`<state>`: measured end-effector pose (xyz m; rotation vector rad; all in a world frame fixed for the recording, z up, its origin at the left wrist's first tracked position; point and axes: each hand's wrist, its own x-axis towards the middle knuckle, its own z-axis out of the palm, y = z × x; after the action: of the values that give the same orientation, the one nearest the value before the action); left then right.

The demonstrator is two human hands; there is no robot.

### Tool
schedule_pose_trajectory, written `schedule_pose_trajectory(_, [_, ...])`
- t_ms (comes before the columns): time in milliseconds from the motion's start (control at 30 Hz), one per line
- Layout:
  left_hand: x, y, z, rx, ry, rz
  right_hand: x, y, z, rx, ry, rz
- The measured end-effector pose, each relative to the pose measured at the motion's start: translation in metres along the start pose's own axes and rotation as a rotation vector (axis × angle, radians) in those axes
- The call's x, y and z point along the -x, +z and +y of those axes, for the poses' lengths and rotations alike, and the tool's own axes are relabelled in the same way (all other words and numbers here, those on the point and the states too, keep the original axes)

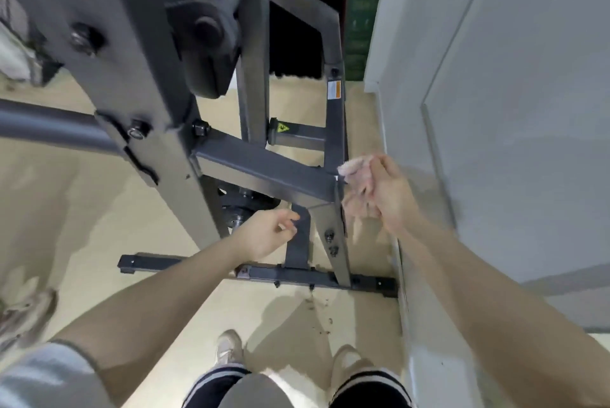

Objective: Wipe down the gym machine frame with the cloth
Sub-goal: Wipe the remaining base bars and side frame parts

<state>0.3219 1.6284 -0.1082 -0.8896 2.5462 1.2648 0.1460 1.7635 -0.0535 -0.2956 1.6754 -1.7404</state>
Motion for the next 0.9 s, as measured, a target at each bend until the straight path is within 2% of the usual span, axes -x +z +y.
schedule_pose_trajectory(100, [0.031, -0.019, 0.04, -0.079, 0.065, -0.092, 0.002, 0.004, -0.026, 0.229, 0.072, -0.003])
schedule_pose_trajectory(200, [0.044, -0.03, 0.074, -0.265, 0.286, -0.165, 0.0, 0.001, -0.032, 0.222, 0.175, -0.001])
schedule_pose_trajectory(267, [0.043, -0.038, 0.092, -0.35, 0.422, -0.089, -0.001, -0.009, -0.028, 0.216, 0.271, 0.006])
schedule_pose_trajectory(333, [0.032, -0.045, 0.107, -0.361, 0.541, 0.015, -0.004, -0.022, -0.02, 0.191, 0.312, -0.072])
schedule_pose_trajectory(433, [0.004, -0.056, 0.123, -0.388, 0.609, 0.121, -0.004, -0.037, -0.01, 0.168, 0.339, -0.048])
schedule_pose_trajectory(533, [-0.032, -0.063, 0.131, -0.515, 0.506, 0.062, -0.011, -0.042, -0.004, 0.233, 0.335, 0.034])
schedule_pose_trajectory(633, [-0.063, -0.062, 0.141, -0.816, 0.27, -0.155, -0.032, -0.04, 0.005, 0.224, 0.372, 0.059])
schedule_pose_trajectory(700, [-0.079, -0.053, 0.142, -0.975, 0.156, -0.287, -0.054, -0.039, 0.009, 0.34, 0.294, 0.066])
schedule_pose_trajectory(767, [-0.09, -0.043, 0.14, -1.042, 0.13, -0.33, -0.079, -0.037, 0.018, 0.444, 0.173, -0.062])
schedule_pose_trajectory(833, [-0.1, -0.039, 0.136, -1.016, 0.104, -0.333, -0.104, -0.034, 0.035, 0.643, -0.006, -0.178])
schedule_pose_trajectory(900, [-0.108, -0.039, 0.134, -0.955, 0.059, -0.361, -0.124, -0.027, 0.054, 0.812, -0.091, -0.304])
